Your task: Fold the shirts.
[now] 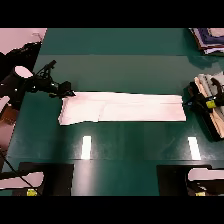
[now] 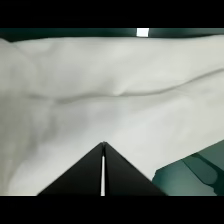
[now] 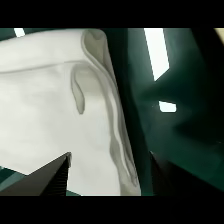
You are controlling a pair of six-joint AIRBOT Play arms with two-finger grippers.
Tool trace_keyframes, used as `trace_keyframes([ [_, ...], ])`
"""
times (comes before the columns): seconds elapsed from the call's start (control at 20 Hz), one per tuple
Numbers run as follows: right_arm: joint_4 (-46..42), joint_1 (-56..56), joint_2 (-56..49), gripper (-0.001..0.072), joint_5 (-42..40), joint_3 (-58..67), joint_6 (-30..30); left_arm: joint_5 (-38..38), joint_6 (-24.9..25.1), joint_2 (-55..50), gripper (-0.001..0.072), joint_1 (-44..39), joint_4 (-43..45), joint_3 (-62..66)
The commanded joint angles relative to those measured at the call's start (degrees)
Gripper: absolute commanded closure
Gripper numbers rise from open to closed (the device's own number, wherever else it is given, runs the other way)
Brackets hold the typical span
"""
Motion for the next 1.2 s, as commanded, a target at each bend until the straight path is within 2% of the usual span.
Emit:
trace_keyframes([
  [0.0, 2.71, 1.03, -3.74, 0.0169, -0.57, -1.66, -1.57, 0.81, 0.31, -0.02, 0.068, -5.53, -0.83, 0.13],
  [0.1, 3.65, 3.28, -5.4, 0.0261, -0.81, -1.66, -2.03, 2.95, 0.31, -0.15, 0.0681, -9.09, -0.83, 0.2],
  [0.15, 3.91, 4.31, -5.88, 0.0274, -0.94, -1.66, -2.6, 4.2, 0.35, -0.33, 0.068, -10.75, -0.81, 0.37],
  [0.2, 3.78, 5.18, -5.92, 0.0372, -1.38, -1.66, -3.26, 4.96, 0.37, -0.79, 0.0681, -12.57, -0.72, 1.05],
  [0.25, 3.87, 5.79, -5.57, 0.0517, -1.84, -1.66, -4.66, 5.05, 0.22, -1.77, 0.0681, -14.25, -0.66, 2.38],
  [0.3, 3.85, 6.14, -4.81, 0.058, -2.12, -1.64, -5.38, 4.74, 0.07, -3.37, 0.0681, -16.04, -0.68, 4.44],
  [0.35, 3.91, 6.12, -3.67, 0.0689, -2.05, -1.64, -5.68, 4.52, 0.07, -5.09, 0.0681, -17.73, -0.66, 6.75],
  [0.5, 5.79, 6.12, 2.58, 0.0696, -1.29, -1.62, -5.68, 4.52, -0.26, -12.07, 0.0681, -22.88, -0.66, 15.23],
  [0.7, 15.47, 8.5, 10.62, 0.0696, 1.44, 4.66, -3.08, 4.85, -1.99, -21.94, 0.0681, -29.14, -0.72, 24.33],
  [0.95, 15.39, 20.11, 13.11, 0.0696, 2.91, 17.68, 3.76, 7.5, -3.58, -28.57, 0.0681, -34.34, -1.95, 28.11],
  [1.15, 15.39, 30.64, 13.09, 0.0696, 0.76, 23.41, 4.13, 9.22, -4.72, -29.68, 0.0681, -35.67, -3.54, 28.22],
])
